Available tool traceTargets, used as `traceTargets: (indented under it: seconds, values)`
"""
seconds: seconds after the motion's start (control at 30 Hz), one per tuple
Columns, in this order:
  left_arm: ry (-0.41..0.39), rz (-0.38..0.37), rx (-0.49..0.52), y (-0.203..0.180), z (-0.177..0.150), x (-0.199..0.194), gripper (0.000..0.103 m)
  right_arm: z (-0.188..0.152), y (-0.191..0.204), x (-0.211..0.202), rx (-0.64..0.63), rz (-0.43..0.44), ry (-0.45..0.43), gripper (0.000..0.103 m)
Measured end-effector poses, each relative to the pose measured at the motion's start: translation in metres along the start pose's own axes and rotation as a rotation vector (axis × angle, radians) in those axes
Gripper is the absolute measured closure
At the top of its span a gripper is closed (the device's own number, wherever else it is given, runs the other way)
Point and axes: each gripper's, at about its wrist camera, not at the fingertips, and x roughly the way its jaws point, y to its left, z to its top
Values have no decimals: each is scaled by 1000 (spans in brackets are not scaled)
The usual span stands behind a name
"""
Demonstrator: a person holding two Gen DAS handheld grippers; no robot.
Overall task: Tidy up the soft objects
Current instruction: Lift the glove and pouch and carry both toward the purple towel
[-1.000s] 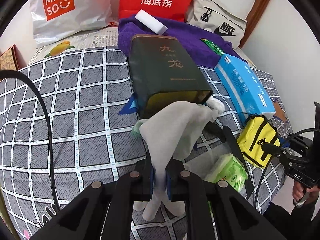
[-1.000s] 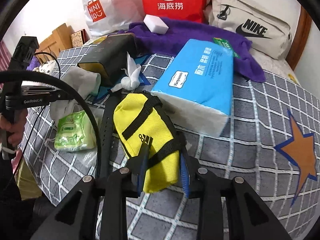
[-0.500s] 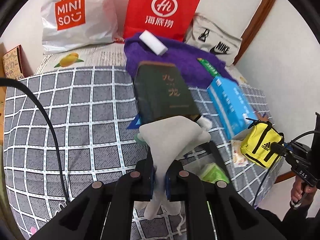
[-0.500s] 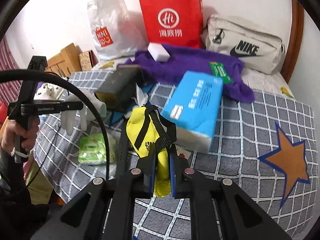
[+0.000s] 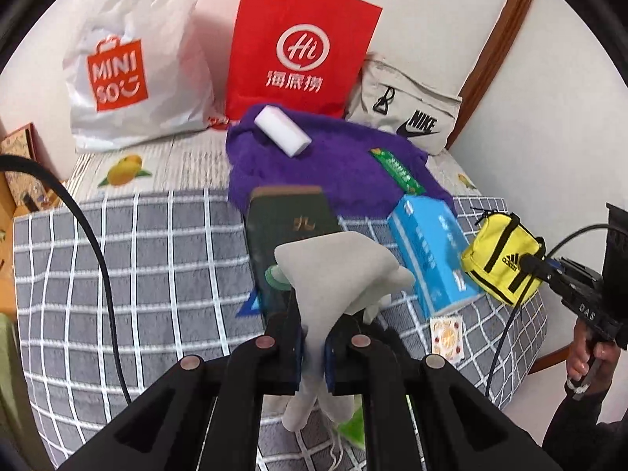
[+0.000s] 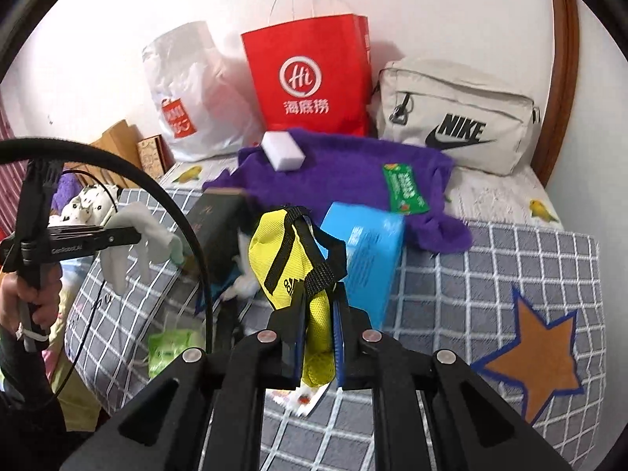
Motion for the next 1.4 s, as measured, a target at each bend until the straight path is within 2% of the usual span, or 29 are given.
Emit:
traceTargets:
  seconds: [0.33,0.53,0.73,1.03,1.4]
  values:
    - [-45,14,18,-1,49,-2,94,51,-28,10,34,-11,-50,91]
    - [-49,25,20,0,79,11,94,75,-45,26,65,-23,-55,91]
    - [-56,4,0,3,106,26,94,93,-63,46,90,-51,-50,91]
    - [-47,18,-5,-3,137,63,94,117,-85,97,130,-61,-19,91]
    - [-2,-10,0,-4,164,112,94,125,-87,167,102,-48,67,91]
